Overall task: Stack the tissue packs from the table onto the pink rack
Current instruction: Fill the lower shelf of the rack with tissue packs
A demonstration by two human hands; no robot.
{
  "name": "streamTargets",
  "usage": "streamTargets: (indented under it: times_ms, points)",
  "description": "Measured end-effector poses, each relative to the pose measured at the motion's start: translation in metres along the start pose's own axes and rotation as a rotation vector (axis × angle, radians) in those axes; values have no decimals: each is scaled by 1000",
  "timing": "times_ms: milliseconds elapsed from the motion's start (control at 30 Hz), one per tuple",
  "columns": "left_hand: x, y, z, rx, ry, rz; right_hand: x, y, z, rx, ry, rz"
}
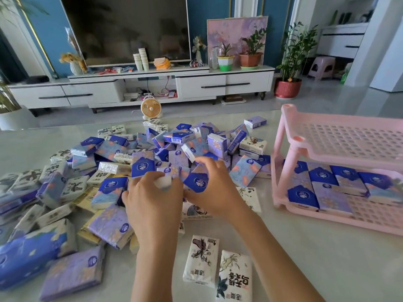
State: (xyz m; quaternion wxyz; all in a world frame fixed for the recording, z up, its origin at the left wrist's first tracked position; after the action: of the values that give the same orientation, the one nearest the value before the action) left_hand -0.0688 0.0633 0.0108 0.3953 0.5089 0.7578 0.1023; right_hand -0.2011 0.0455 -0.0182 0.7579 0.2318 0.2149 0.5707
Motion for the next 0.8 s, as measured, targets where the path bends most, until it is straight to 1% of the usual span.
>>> streamTargets:
  times_ms: [67,100,167,233,267,333,367,400,433,500,567,633,667,733,800]
  points:
    - [3,9,-10,64,-36,-68,10,14,-1,-190,-40,59]
    - [5,12,-15,93,-23,-66,15,22,-2,-265,-57,75]
    - [11,13,-24,113,25,-6,30,40,-6,-381,-94,82]
    - [20,5,-32,116,44,104,51,62,-13,-400,-124,92]
    - [25,-2,-34,130,43,176,62,74,-18,-371,-141,124]
    - [38,-21,-44,155,4,352,85,96,-28,-274,-184,193]
    - [45,-31,-51,176,-31,452,94,109,-36,-247,-212,174]
    - [53,-42,-59,218,-59,551,99,123,-45,-246,-241,102]
    - [61,-54,-68,287,-60,642,100,139,-57,-251,-269,-15]
    - [80,-77,-85,469,24,798,100,169,-83,-238,-314,-273]
    - [99,-95,-101,608,126,898,96,191,-109,-205,-331,-440]
    - [112,-106,-114,693,192,933,90,205,-132,-149,-353,-494]
    - [115,-109,-118,731,224,920,86,210,-140,-108,-370,-493]
    - [118,-114,-125,779,274,858,75,219,-152,-9,-408,-440]
    - [122,-118,-129,795,290,810,65,223,-162,48,-465,-319]
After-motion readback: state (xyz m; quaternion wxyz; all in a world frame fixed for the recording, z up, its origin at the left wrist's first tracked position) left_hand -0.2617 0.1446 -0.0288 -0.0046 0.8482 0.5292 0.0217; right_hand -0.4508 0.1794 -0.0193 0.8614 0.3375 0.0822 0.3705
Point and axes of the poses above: each hand's wrist, its own x-axis away from the middle knuckle, its own y-axis out of the back of the hand, z = x × y, the point moved 3 cm from there along -x, towards the middle knuckle, and after that the axes turned 14 degrees about -y, right-handed, at the moved point
